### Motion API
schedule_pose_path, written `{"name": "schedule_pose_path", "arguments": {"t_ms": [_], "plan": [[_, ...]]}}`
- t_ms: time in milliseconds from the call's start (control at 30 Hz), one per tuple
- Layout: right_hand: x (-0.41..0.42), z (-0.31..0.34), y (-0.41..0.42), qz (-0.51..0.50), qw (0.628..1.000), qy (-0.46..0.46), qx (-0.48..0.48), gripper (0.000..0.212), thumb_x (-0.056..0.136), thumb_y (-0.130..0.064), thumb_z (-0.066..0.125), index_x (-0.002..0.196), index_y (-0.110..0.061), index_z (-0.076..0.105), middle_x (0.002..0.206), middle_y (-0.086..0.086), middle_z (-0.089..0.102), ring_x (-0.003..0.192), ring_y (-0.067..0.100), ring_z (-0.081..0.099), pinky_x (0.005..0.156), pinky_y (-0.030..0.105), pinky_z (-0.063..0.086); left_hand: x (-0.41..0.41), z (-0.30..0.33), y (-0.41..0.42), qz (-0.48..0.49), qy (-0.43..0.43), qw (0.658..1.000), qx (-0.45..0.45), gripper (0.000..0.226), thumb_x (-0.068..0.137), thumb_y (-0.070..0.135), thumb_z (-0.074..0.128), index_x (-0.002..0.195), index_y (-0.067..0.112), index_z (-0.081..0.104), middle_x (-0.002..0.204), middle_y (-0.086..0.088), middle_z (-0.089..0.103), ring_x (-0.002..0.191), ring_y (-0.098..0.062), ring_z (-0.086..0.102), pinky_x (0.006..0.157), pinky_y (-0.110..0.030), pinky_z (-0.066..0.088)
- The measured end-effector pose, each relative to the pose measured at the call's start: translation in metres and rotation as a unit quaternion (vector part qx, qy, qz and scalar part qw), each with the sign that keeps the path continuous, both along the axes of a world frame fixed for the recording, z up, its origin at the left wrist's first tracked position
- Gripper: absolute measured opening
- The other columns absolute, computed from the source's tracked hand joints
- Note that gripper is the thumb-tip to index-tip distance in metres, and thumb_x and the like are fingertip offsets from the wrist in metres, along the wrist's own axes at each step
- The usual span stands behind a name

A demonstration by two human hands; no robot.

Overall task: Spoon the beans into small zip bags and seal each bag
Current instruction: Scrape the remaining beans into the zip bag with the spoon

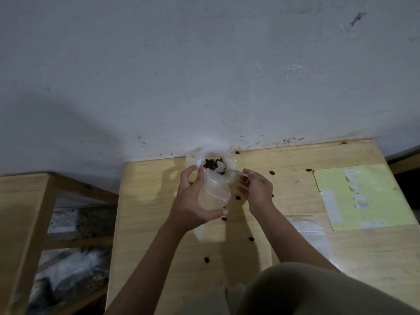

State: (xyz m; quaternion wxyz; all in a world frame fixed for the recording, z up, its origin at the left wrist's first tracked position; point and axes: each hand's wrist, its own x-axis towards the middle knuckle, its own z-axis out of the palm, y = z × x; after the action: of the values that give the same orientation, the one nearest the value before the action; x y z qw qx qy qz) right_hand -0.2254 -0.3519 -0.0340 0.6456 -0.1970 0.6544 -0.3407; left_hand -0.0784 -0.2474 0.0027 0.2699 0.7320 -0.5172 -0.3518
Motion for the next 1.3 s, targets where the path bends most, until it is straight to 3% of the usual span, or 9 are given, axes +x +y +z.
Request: {"name": "schedule_pose_path", "arguments": {"t_ms": [167, 433, 567, 667, 867, 1000, 1133, 1233, 1300], "plan": [[-0.006, 0.001, 0.0, -0.001, 0.999, -0.034, -0.008, 0.02, 0.095, -0.013, 0.053, 0.085, -0.011, 0.07, 0.082, 0.007, 0.064, 0.074, 0.018, 0.063, 0.072, 0.035, 0.055, 0.001, -0.001, 0.003, 0.01, -0.004, 1.0, 0.013, 0.125, 0.055, 0.055, 0.084, 0.151, 0.028, 0.009, 0.142, 0.029, 0.001, 0.139, -0.007, 0.01, 0.106, -0.028, 0.025], [-0.024, 0.013, -0.001, 0.027, 0.997, -0.04, -0.061, 0.023, 0.097, -0.013, 0.05, 0.084, -0.011, 0.07, 0.079, 0.008, 0.06, 0.073, 0.018, 0.06, 0.065, 0.031, 0.053, 0.002, -0.006, 0.008, 0.02, -0.037, 0.999, 0.029, 0.127, 0.053, 0.062, 0.08, 0.151, 0.027, 0.007, 0.146, 0.023, 0.001, 0.141, -0.012, 0.009, 0.107, -0.031, 0.025], [-0.036, 0.032, 0.0, 0.078, 0.989, -0.033, -0.121, 0.024, 0.097, -0.012, 0.049, 0.086, -0.01, 0.07, 0.077, 0.009, 0.06, 0.075, 0.02, 0.06, 0.069, 0.035, 0.053, 0.002, -0.007, 0.007, 0.025, -0.051, 0.998, 0.04, 0.131, 0.047, 0.073, 0.071, 0.151, 0.027, 0.007, 0.147, 0.021, 0.0, 0.141, -0.014, 0.01, 0.11, -0.037, 0.029], [-0.048, 0.049, 0.002, 0.124, 0.976, -0.021, -0.18, 0.025, 0.097, -0.011, 0.048, 0.085, -0.011, 0.07, 0.075, 0.007, 0.062, 0.073, 0.018, 0.061, 0.068, 0.032, 0.055, 0.001, -0.008, 0.006, 0.03, -0.06, 0.997, 0.045, 0.13, 0.049, 0.068, 0.077, 0.151, 0.027, 0.007, 0.148, 0.019, 0.0, 0.141, -0.016, 0.011, 0.111, -0.038, 0.03], [-0.054, 0.066, 0.015, 0.254, 0.91, 0.065, -0.32, 0.023, 0.095, -0.007, 0.051, 0.086, -0.019, 0.07, 0.077, 0.002, 0.068, 0.072, 0.01, 0.065, 0.066, 0.025, 0.055, -0.002, -0.007, 0.003, 0.028, -0.078, 0.996, 0.046, 0.127, 0.055, 0.062, 0.08, 0.151, 0.025, 0.005, 0.148, 0.017, 0.0, 0.141, -0.018, 0.012, 0.109, -0.038, 0.031], [-0.048, 0.064, 0.018, 0.191, 0.906, 0.104, -0.364, 0.02, 0.095, -0.009, 0.051, 0.089, -0.016, 0.069, 0.079, 0.0, 0.067, 0.074, 0.009, 0.065, 0.066, 0.025, 0.056, -0.002, -0.007, 0.004, 0.026, -0.08, 0.996, 0.037, 0.127, 0.054, 0.061, 0.08, 0.151, 0.023, 0.008, 0.145, 0.017, 0.002, 0.139, -0.02, 0.015, 0.108, -0.038, 0.034], [-0.037, 0.051, 0.012, 0.167, 0.886, 0.209, -0.379, 0.015, 0.094, -0.011, 0.052, 0.094, -0.014, 0.066, 0.084, 0.0, 0.065, 0.072, 0.01, 0.061, 0.058, 0.015, 0.046, -0.005, -0.006, 0.007, 0.021, -0.086, 0.996, 0.016, 0.126, 0.054, 0.06, 0.082, 0.151, 0.024, 0.009, 0.146, 0.012, 0.005, 0.135, -0.019, 0.019, 0.106, -0.038, 0.033], [-0.025, 0.042, 0.013, 0.196, 0.837, 0.29, -0.42, 0.014, 0.093, -0.007, 0.052, 0.095, -0.006, 0.066, 0.086, 0.007, 0.064, 0.07, 0.018, 0.058, 0.061, 0.025, 0.046, -0.009, -0.005, 0.01, 0.013, -0.104, 0.995, -0.002, 0.125, 0.053, 0.063, 0.08, 0.15, 0.022, 0.014, 0.146, 0.009, 0.008, 0.132, -0.018, 0.023, 0.105, -0.039, 0.037], [-0.017, 0.037, 0.012, 0.21, 0.825, 0.312, -0.422, 0.015, 0.092, -0.005, 0.051, 0.095, -0.001, 0.065, 0.085, 0.01, 0.064, 0.073, 0.022, 0.059, 0.065, 0.032, 0.047, -0.013, -0.005, 0.012, 0.005, -0.122, 0.992, -0.019, 0.124, 0.052, 0.068, 0.075, 0.15, 0.018, 0.018, 0.147, 0.004, 0.011, 0.127, -0.017, 0.027, 0.101, -0.038, 0.04]]}}
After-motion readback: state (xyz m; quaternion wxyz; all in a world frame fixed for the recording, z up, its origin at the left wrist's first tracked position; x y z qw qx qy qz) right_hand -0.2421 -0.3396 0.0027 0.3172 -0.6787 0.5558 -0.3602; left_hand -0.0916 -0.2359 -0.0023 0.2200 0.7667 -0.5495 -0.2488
